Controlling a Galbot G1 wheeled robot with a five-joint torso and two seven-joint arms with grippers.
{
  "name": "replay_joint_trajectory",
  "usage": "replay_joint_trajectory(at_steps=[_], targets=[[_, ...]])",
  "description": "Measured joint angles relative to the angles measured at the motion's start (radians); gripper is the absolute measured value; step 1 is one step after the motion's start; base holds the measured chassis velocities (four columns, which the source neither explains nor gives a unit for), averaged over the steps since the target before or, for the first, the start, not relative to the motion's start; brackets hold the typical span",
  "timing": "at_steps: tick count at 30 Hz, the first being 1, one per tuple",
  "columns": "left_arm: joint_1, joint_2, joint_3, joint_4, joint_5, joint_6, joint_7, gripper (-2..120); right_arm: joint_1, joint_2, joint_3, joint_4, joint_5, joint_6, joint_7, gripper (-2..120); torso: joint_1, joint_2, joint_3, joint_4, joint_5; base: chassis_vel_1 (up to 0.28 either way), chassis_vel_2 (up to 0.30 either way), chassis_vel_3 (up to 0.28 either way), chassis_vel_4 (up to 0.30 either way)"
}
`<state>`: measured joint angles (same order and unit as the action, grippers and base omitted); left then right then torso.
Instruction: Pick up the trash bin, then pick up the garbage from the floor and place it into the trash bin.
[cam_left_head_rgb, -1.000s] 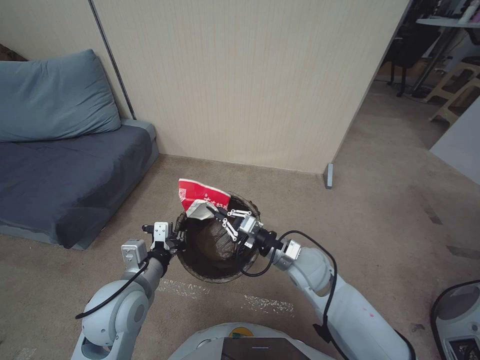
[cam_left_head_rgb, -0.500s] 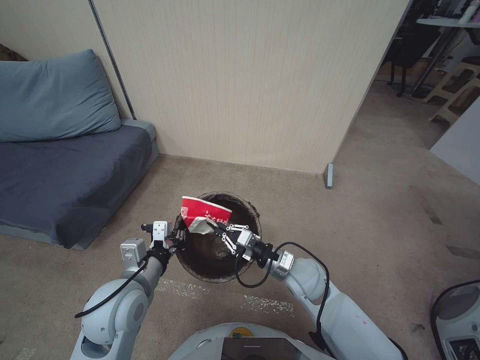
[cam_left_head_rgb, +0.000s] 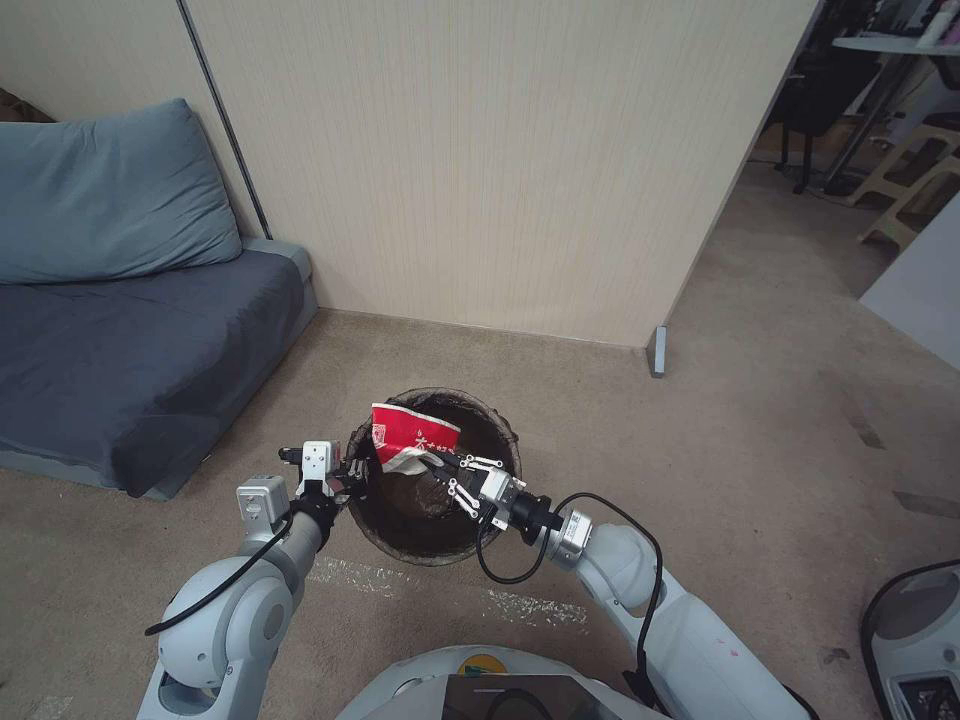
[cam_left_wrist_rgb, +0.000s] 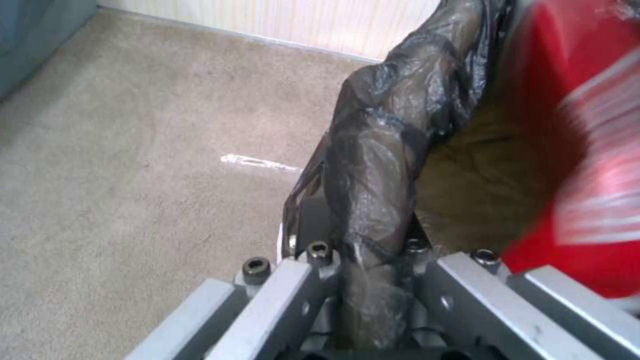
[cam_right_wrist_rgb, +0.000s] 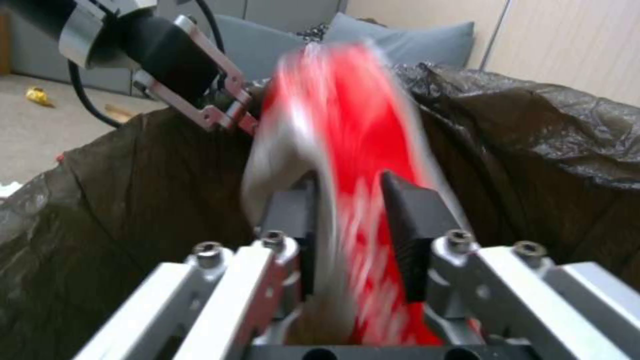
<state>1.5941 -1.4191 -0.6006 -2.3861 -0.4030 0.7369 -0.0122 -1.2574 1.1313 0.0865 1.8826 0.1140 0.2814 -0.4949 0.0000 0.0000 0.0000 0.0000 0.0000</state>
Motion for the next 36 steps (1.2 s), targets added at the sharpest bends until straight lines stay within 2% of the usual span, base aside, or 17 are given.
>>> replay_joint_trajectory(at_steps=[1, 3, 7, 9, 10, 12, 13, 16, 17, 19, 22, 27, 30, 31, 34, 36], targets=[[0.000, 0.000, 0.000, 0.000, 0.000, 0.000, 0.000, 0, 0.000, 0.000, 0.000, 0.000, 0.000, 0.000, 0.000, 25, 0.000, 0.000, 0.000, 0.0000, 0.0000, 0.000, 0.000, 0.000, 0.000], [0.000, 0.000, -0.002, 0.001, 0.000, 0.000, 0.002, 0, -0.005, -0.004, 0.006, -0.001, -0.001, 0.004, -0.005, 39, 0.000, 0.000, 0.000, 0.0000, 0.0000, 0.000, 0.000, 0.000, 0.000], [-0.001, 0.001, -0.007, 0.002, 0.002, -0.001, 0.000, 0, -0.009, -0.008, 0.014, 0.000, -0.003, 0.004, -0.011, 47, 0.000, 0.000, 0.000, -0.0002, 0.0001, 0.000, 0.000, 0.000, 0.000], [-0.001, 0.000, -0.007, 0.003, 0.003, -0.001, 0.000, 0, -0.013, -0.009, 0.017, 0.003, -0.003, 0.004, -0.017, 59, 0.000, 0.000, 0.000, 0.0000, 0.0000, 0.000, 0.000, 0.000, 0.000], [-0.001, 0.000, -0.007, 0.003, 0.003, -0.001, 0.000, 0, -0.013, -0.009, 0.017, 0.003, -0.003, 0.004, -0.017, 59, 0.000, 0.000, 0.000, 0.0000, 0.0000, 0.000, 0.000, 0.000, 0.000], [-0.001, 0.000, -0.005, 0.004, 0.004, -0.001, 0.001, 0, -0.019, -0.010, 0.021, 0.005, -0.003, 0.005, -0.021, 71, 0.000, 0.000, 0.000, 0.0000, 0.0000, 0.000, 0.000, 0.000, 0.000], [-0.001, 0.000, -0.005, 0.004, 0.004, -0.001, 0.001, 0, -0.019, -0.010, 0.021, 0.005, -0.003, 0.005, -0.021, 71, 0.000, 0.000, 0.000, 0.0000, 0.0000, 0.000, 0.000, 0.000, 0.000], [-0.002, 0.002, -0.005, 0.006, 0.005, -0.001, 0.005, 0, -0.027, -0.011, 0.028, 0.013, -0.003, 0.006, -0.024, 86, 0.000, 0.000, 0.000, 0.0000, 0.0001, 0.000, 0.000, 0.000, 0.000], [-0.002, 0.002, -0.005, 0.006, 0.005, -0.001, 0.005, 0, -0.027, -0.011, 0.028, 0.013, -0.003, 0.006, -0.024, 86, 0.000, 0.000, 0.000, 0.0000, 0.0001, 0.000, 0.000, 0.000, 0.000], [0.000, 0.005, -0.006, 0.008, 0.020, -0.001, 0.016, 0, -0.035, -0.010, 0.035, 0.028, -0.004, 0.011, -0.020, 95, 0.000, 0.000, 0.000, 0.0000, 0.0001, 0.000, 0.000, 0.000, 0.000], [0.003, 0.008, -0.006, 0.011, 0.030, -0.007, 0.021, 0, -0.048, -0.001, 0.059, 0.078, -0.002, 0.012, 0.007, 100, 0.000, 0.000, 0.000, 0.0000, 0.0000, 0.000, 0.000, 0.000, 0.000], [0.005, 0.011, -0.004, 0.012, 0.035, -0.014, 0.022, 0, -0.076, 0.034, 0.110, 0.179, 0.001, 0.003, 0.066, 100, 0.000, 0.000, 0.000, 0.0002, 0.0000, 0.000, 0.000, 0.000, 0.000], [0.009, 0.019, -0.003, 0.012, 0.039, -0.018, 0.023, 0, -0.117, 0.083, 0.195, 0.287, 0.002, -0.012, 0.142, 100, 0.000, 0.000, 0.000, 0.0000, 0.0000, 0.000, 0.000, 0.000, 0.000], [0.009, 0.019, -0.003, 0.012, 0.039, -0.018, 0.023, 0, -0.117, 0.083, 0.195, 0.287, 0.002, -0.012, 0.142, 100, 0.000, 0.000, 0.000, 0.0000, 0.0000, 0.000, 0.000, 0.000, 0.000], [0.012, 0.030, -0.008, 0.012, 0.039, -0.021, 0.024, 0, -0.173, 0.126, 0.313, 0.364, -0.003, -0.022, 0.223, 100, 0.000, 0.000, 0.000, -0.0002, 0.0000, 0.000, 0.000, 0.000, 0.000], [0.012, 0.032, -0.008, 0.013, 0.039, -0.022, 0.024, 0, -0.181, 0.132, 0.331, 0.371, -0.004, -0.022, 0.229, 100, 0.000, 0.000, 0.000, -0.0001, 0.0000, 0.000, 0.000, 0.000, 0.000]])
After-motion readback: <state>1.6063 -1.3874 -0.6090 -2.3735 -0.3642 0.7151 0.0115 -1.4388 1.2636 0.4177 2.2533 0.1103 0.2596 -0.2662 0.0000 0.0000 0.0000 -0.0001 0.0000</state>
